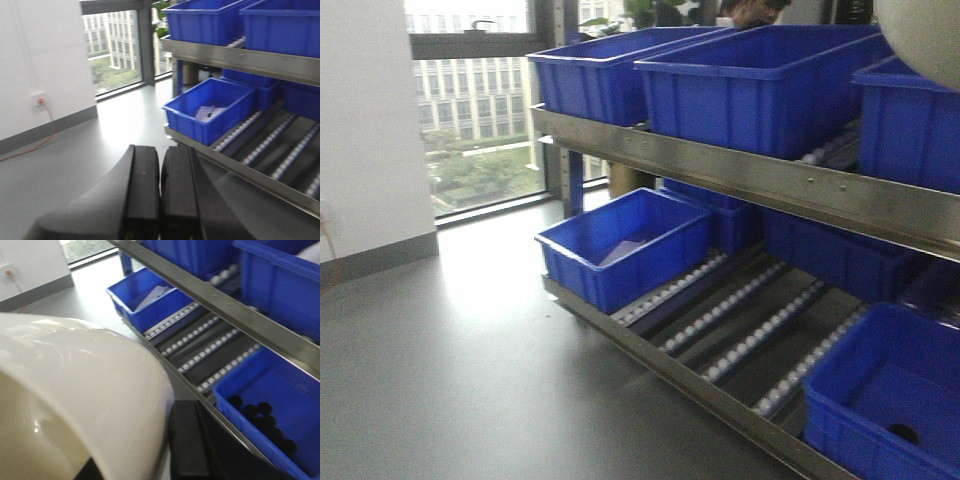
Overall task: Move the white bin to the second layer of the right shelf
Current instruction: 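Approach the roller shelf rack and align with its second layer, then lower the held trash can onto the second-layer rollers with the right gripper, then open the right gripper and lift it away from the trash can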
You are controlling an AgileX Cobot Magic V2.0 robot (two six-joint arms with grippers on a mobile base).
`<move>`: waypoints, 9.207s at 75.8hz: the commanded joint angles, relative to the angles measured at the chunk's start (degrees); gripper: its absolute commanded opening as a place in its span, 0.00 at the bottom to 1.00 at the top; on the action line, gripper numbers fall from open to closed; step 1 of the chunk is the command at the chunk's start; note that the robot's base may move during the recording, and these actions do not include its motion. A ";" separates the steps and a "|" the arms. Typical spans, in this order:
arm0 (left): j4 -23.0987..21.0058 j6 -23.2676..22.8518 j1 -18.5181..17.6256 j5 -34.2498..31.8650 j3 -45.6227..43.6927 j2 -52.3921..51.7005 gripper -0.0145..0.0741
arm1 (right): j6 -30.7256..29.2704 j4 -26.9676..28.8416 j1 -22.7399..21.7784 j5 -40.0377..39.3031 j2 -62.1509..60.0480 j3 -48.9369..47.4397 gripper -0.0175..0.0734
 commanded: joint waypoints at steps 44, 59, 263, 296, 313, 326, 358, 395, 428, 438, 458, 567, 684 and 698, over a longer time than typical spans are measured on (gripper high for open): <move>0.00 -0.30 -0.15 -5.01 2.11 -0.80 0.26 | -0.38 -0.19 -0.39 -5.69 -0.01 -1.79 0.25; 0.00 -0.30 -0.15 -5.01 2.11 -0.80 0.26 | -0.38 -0.19 -0.39 -5.69 -0.01 -1.79 0.25; 0.00 -0.30 -0.15 -5.01 2.11 -0.80 0.26 | -0.38 -0.19 -0.39 -5.28 1.38 -1.79 0.25; 0.00 -0.30 -0.15 -5.01 2.11 -0.80 0.26 | -0.38 -0.19 -0.39 -5.28 1.38 -1.79 0.25; 0.00 -0.30 -0.15 -5.01 2.11 -0.80 0.26 | -0.38 -0.19 -0.39 -5.28 1.38 -1.79 0.25; 0.00 -0.30 -0.15 -5.01 2.11 -0.80 0.26 | -0.38 -0.19 -0.39 -5.28 1.38 -1.79 0.25; 0.00 -0.30 -0.15 -5.01 2.11 -0.80 0.26 | -0.38 -0.19 -0.39 -5.34 1.39 -1.79 0.25; 0.00 -0.30 -0.15 -5.01 2.11 -0.80 0.26 | -0.38 3.15 -0.33 -6.09 8.54 -2.12 0.25; 0.00 -0.30 -0.15 -5.01 2.11 -0.80 0.26 | -0.38 5.49 0.48 -6.11 23.49 -2.17 0.25; 0.00 -0.30 -0.15 -5.01 2.11 -0.80 0.26 | -0.44 5.49 1.97 -7.00 26.14 -2.17 0.25; 0.00 -0.30 -0.15 -5.01 2.11 -0.80 0.26 | -0.44 5.43 3.87 -8.08 30.32 -2.17 0.25; 0.00 -0.30 -0.15 -5.01 2.11 -0.80 0.26 | -0.97 4.59 6.55 -11.33 42.75 -2.17 0.25; 0.00 -0.30 -0.15 -5.01 2.11 -0.80 0.26 | -0.92 4.07 5.34 -20.87 20.05 -1.15 0.65; 0.00 -0.30 -0.15 -5.01 2.11 -0.80 0.26 | -0.92 4.07 -1.35 -21.79 8.06 3.44 0.24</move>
